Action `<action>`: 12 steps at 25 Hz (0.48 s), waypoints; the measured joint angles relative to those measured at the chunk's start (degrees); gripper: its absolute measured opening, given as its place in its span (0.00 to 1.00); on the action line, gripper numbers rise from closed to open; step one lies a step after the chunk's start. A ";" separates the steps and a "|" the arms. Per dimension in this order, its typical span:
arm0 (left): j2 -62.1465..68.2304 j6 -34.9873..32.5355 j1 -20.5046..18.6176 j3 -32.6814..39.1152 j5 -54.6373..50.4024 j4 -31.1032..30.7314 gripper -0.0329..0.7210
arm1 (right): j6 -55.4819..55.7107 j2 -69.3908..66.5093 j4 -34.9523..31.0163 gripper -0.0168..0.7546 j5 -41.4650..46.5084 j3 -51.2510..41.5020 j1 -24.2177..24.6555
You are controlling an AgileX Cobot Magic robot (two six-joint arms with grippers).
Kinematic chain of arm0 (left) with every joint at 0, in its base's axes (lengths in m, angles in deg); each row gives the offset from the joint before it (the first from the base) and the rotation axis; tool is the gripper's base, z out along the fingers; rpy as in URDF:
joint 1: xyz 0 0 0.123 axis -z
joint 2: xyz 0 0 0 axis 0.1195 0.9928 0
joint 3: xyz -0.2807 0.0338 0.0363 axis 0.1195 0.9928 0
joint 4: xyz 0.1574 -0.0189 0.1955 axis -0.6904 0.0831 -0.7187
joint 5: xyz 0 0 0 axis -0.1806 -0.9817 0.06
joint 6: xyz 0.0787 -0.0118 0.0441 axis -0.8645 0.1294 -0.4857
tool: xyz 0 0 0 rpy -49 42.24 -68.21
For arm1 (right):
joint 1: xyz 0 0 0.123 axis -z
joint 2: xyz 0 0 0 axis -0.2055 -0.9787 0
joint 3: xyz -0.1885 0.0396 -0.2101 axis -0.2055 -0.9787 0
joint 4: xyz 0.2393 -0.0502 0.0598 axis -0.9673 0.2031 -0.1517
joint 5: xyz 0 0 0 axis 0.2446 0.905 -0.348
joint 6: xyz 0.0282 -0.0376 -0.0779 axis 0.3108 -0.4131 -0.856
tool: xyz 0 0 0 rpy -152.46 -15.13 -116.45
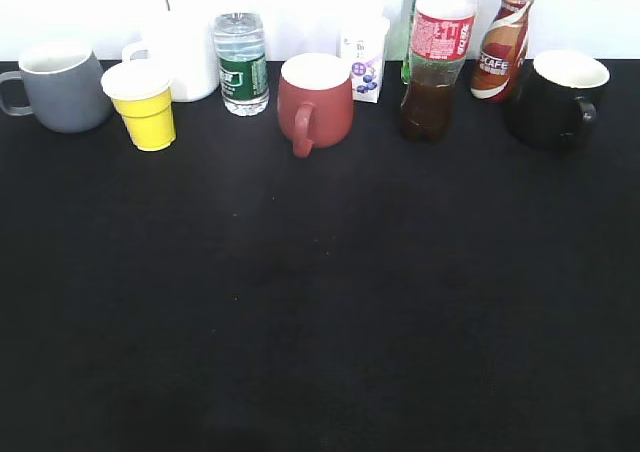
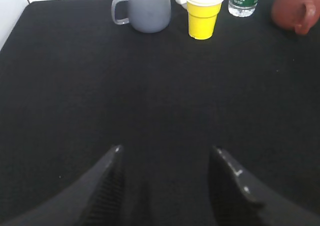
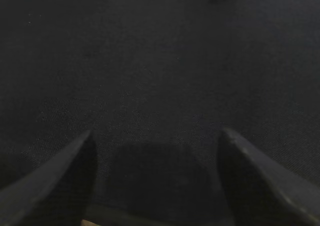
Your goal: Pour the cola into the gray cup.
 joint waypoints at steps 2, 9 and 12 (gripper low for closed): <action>0.00 0.00 0.00 0.00 0.00 0.00 0.58 | 0.00 0.00 0.00 0.76 0.00 0.00 0.00; 0.00 0.00 -1.59 0.00 0.05 0.00 0.54 | -0.07 2.33 0.02 0.76 -0.06 0.00 16.72; 0.00 0.00 -1.59 0.00 0.05 0.12 0.44 | -0.07 4.76 0.13 0.76 -0.04 0.00 17.77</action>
